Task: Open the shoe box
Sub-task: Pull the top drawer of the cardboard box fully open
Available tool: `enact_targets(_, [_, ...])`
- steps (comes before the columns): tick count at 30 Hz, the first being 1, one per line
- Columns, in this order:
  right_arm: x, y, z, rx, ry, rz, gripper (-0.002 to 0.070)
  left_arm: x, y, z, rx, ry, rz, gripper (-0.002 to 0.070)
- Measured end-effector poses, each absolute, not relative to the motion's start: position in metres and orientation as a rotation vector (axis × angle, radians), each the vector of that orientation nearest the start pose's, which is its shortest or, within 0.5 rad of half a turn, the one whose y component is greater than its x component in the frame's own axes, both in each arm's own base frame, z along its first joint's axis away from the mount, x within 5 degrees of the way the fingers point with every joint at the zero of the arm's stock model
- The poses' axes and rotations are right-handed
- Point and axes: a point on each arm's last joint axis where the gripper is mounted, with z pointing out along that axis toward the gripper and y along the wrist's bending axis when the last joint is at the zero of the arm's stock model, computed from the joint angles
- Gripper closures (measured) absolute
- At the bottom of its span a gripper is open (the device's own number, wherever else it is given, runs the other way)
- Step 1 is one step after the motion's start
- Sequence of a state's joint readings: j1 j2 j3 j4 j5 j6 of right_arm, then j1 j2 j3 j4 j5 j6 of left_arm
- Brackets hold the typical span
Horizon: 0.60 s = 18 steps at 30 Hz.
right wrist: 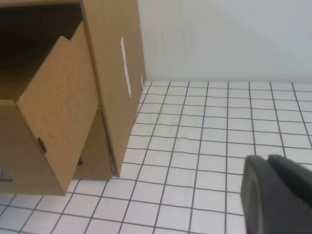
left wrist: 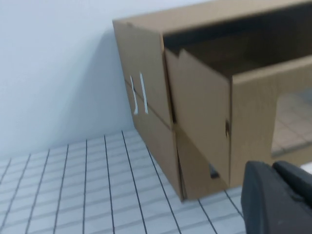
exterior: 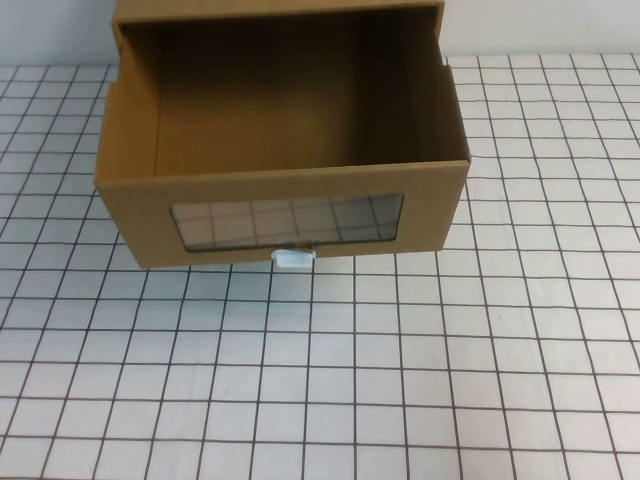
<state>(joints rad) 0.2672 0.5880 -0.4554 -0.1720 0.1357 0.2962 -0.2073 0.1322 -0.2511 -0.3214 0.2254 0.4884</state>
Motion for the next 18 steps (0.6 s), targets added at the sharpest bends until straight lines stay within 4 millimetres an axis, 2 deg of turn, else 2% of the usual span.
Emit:
enact_targets(4, [0.116,0.032,0.282,-0.116,1.701,0.297,0.0689,0.050,-0.017,0.231,0.318,1.556,-0.113,0.0679])
enact_targets(8, [0.115,0.033,0.268,-0.121,1.683,0.314,0.0689,0.054,-0.017,0.195,0.285,1.616,-0.140,0.0679])
enact_targets(18, [0.115,0.033,0.265,-0.120,1.671,0.321,0.0689,0.054,-0.017,0.191,0.282,1.635,-0.146,0.0679])
